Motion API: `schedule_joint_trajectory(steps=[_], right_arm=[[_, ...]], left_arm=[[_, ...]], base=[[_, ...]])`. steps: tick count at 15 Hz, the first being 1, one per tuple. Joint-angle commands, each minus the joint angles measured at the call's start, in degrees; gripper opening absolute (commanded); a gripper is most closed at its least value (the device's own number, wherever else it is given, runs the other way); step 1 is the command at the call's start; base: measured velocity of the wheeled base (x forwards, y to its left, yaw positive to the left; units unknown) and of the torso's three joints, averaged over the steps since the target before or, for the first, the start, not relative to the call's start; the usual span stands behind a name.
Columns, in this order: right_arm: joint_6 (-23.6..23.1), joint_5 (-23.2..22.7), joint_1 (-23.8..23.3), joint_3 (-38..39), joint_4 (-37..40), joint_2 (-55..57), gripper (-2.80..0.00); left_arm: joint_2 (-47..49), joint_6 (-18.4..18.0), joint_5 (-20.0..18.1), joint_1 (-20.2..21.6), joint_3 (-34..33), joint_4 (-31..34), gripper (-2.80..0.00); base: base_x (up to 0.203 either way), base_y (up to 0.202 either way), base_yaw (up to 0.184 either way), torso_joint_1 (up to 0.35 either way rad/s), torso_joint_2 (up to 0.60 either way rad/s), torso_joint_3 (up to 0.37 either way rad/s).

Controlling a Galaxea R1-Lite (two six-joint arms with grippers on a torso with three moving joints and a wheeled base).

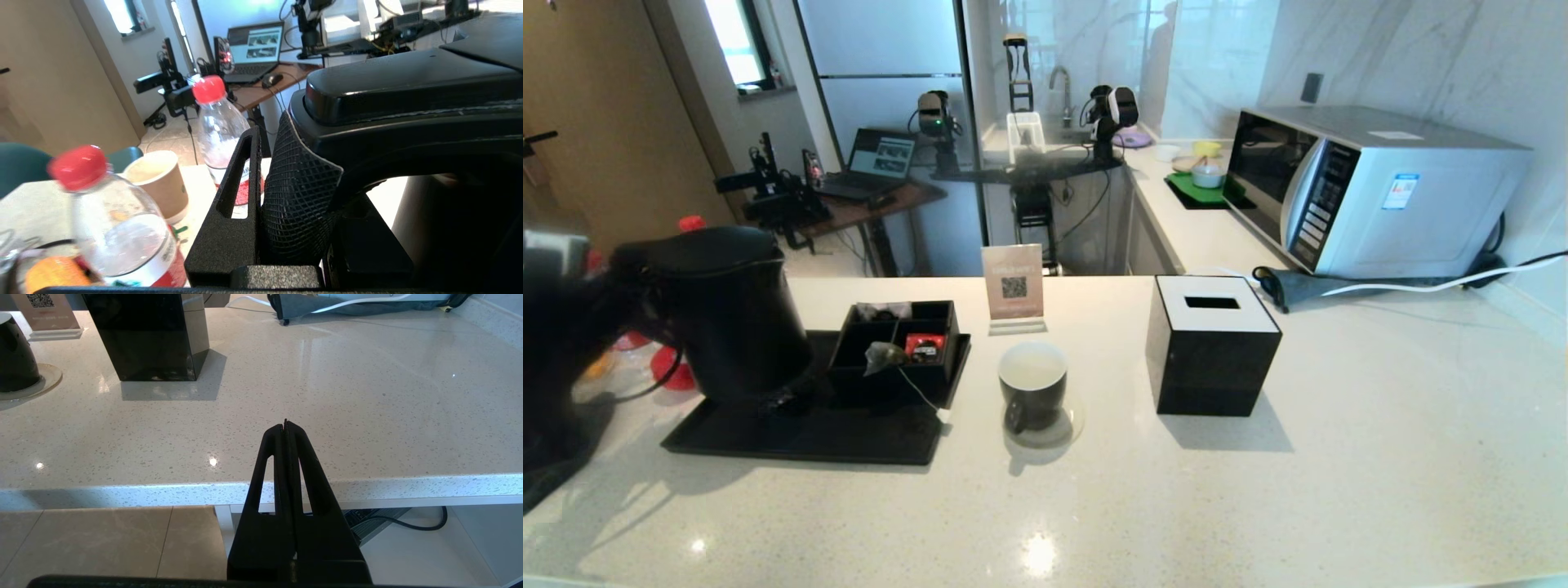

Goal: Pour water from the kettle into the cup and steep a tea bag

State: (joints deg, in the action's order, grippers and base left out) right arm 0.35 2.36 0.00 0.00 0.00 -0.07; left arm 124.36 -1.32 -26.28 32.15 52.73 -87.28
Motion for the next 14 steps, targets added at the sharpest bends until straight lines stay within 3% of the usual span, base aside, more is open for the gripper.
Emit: schedule_joint_trajectory(steps=[1,14], right_arm=[[0.00,0.01,0.00,0.00,0.00,0.07,-2.80],[0.00,0.01,0.00,0.00,0.00,0.07,-2.80]], left_arm=[[-3.91,0.08,-0.15,0.42,-2.30,-2.68,-2.80],[-20.97,0.01,-0.26,0.60,-19.38,-2.68,-2.80]], base=[[0.000,0.000,0.000,0.000,0.00,0.000],[0.000,0.000,0.000,0.000,0.00,0.000]])
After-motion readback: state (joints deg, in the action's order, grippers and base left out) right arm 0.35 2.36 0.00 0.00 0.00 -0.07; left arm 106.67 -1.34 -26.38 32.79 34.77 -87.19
